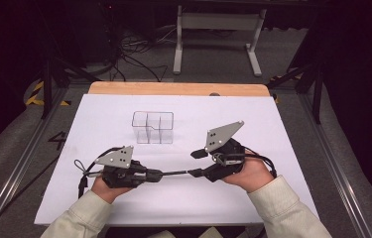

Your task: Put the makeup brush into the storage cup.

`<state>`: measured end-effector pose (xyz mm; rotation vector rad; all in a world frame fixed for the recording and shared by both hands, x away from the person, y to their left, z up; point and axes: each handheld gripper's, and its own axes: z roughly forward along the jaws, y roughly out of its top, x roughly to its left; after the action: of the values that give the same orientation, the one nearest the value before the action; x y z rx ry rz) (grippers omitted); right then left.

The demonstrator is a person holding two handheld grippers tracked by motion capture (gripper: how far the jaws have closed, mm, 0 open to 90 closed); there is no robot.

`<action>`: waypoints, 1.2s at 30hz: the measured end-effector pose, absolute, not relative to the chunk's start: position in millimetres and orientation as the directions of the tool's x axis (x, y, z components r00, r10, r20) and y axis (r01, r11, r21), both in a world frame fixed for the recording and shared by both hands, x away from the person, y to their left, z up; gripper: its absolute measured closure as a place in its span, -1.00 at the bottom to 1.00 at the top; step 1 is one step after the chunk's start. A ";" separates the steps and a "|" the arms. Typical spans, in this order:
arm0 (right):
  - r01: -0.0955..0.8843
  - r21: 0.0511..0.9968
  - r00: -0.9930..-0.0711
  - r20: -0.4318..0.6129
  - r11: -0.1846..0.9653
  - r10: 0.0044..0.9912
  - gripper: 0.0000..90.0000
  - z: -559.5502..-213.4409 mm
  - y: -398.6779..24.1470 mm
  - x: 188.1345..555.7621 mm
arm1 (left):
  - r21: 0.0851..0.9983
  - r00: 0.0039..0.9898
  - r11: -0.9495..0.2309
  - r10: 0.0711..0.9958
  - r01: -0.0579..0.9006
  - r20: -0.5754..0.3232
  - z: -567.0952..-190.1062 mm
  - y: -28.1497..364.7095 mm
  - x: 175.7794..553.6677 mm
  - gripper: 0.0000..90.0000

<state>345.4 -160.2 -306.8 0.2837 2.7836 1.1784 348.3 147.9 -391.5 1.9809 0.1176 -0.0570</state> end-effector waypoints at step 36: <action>0.139 0.833 -0.972 0.010 0.535 0.236 0.45 -350.1 -184.1 340.3 | 0.926 0.994 -0.361 0.041 0.112 -0.104 -394.8 152.8 349.8 0.85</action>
<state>340.3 -184.1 -350.1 0.3264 2.6607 1.4292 349.8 152.8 -394.8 1.9404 0.1091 -0.0744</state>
